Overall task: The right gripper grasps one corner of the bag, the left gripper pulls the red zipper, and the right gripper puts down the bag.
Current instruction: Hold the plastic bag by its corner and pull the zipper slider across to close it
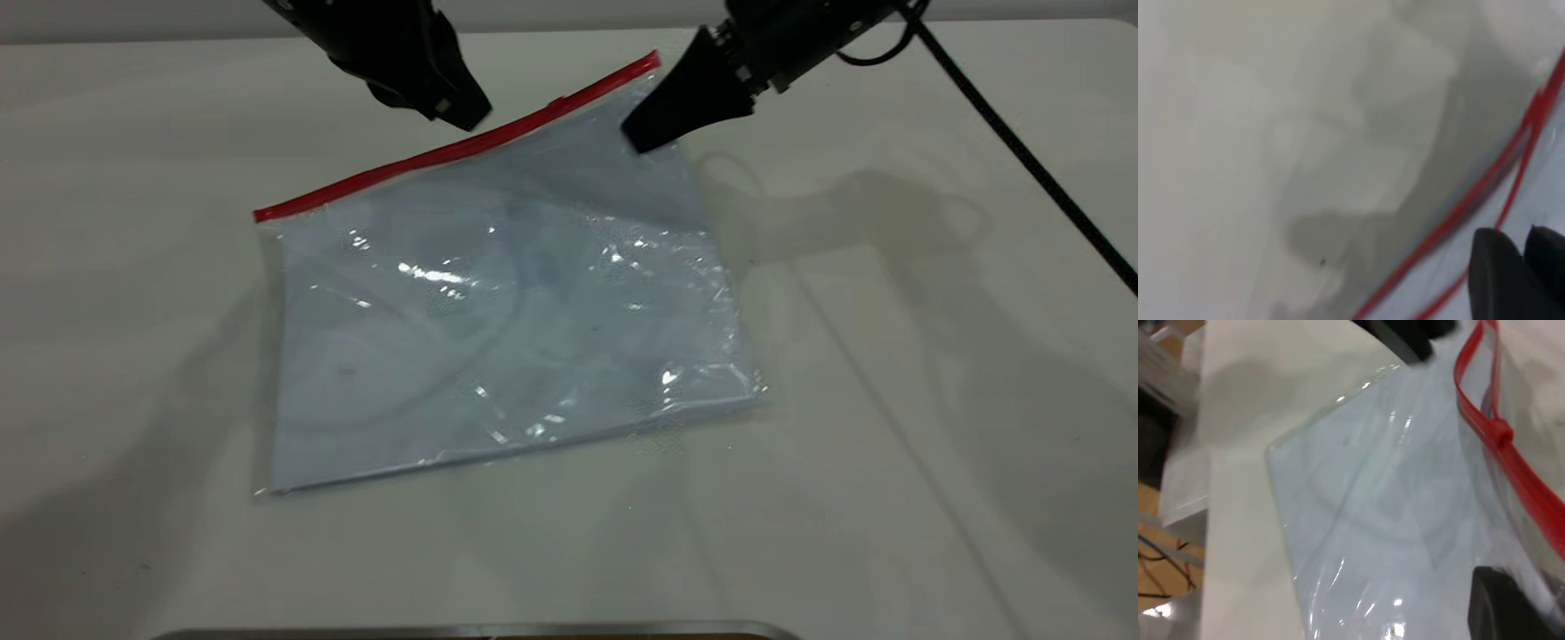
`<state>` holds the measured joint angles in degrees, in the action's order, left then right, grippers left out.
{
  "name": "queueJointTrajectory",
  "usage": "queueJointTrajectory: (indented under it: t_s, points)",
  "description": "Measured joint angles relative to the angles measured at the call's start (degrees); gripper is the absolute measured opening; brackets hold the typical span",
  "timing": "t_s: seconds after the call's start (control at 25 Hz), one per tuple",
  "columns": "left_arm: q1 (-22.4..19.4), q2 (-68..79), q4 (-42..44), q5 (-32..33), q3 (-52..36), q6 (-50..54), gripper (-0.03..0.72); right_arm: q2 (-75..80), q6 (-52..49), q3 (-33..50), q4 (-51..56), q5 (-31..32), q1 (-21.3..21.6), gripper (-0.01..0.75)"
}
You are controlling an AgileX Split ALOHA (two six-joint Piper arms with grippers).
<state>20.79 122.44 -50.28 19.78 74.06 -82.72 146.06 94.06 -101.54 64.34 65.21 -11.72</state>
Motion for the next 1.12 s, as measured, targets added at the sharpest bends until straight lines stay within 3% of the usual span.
queueJointTrajectory:
  t_s: [0.24, 0.36, 0.64, 0.96, 1.12]
  points:
    - [0.82, 0.0, 0.0, 0.24, 0.0, 0.05, 0.422, 0.0, 0.0, 0.0, -0.14, 0.25, -2.55, 0.039]
    - [0.86, 0.19, -0.06, 0.24, 0.0, 0.05, 0.472, 0.0, 0.0, -0.1, -0.24, 0.25, -3.28, 0.039]
    - [0.86, 2.23, -3.8, 0.29, 0.0, -0.82, 0.469, 0.0, -0.05, -0.55, -0.69, 0.05, -3.81, 0.041]
    - [0.86, 2.91, -10.58, 1.46, 0.0, -8.78, 0.463, 0.0, -0.11, -0.7, -0.46, 0.05, -3.81, 0.043]
    - [0.86, 2.91, -12.45, 1.94, 0.0, -11.2, 0.417, 0.0, -0.11, -0.75, -0.29, 0.05, -3.81, 0.043]
